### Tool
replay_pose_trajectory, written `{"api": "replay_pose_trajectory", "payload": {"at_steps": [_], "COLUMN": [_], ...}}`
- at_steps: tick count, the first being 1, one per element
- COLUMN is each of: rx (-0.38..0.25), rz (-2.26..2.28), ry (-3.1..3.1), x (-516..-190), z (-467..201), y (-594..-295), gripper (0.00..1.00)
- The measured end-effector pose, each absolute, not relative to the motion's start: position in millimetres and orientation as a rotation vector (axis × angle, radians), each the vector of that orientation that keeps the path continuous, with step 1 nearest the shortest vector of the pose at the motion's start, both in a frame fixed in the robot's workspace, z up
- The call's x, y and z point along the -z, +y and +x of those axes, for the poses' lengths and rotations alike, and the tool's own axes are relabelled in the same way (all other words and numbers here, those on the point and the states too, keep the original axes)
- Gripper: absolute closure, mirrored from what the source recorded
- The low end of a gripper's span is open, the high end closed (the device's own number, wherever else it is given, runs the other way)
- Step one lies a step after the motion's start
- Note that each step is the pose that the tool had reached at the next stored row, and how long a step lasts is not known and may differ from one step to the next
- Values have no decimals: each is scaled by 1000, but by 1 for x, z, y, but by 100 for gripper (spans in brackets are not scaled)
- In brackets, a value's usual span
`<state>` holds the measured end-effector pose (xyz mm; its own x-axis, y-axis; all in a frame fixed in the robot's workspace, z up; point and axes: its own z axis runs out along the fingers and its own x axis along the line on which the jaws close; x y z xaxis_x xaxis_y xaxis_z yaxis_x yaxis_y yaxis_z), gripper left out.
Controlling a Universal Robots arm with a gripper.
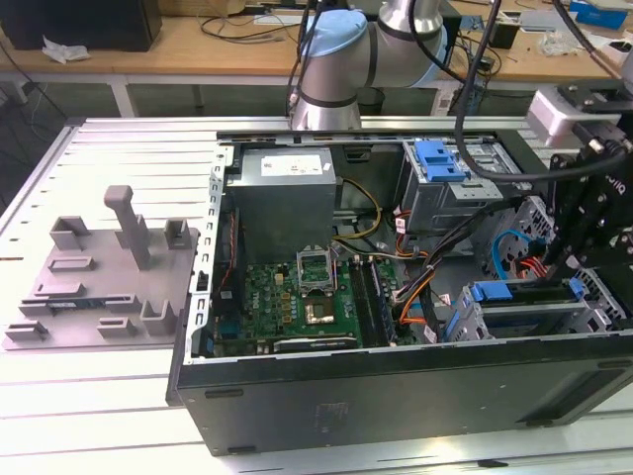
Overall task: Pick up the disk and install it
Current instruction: 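Insert the first disk wire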
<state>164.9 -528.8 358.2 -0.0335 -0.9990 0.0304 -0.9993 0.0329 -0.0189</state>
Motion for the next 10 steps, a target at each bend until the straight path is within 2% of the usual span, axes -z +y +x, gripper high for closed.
{"api": "replay_pose_trajectory", "payload": {"at_steps": [10], "rx": [-54], "rz": [2178], "ry": [-2251], "x": [-394], "z": [165], "y": [-529], "gripper": [76]}}
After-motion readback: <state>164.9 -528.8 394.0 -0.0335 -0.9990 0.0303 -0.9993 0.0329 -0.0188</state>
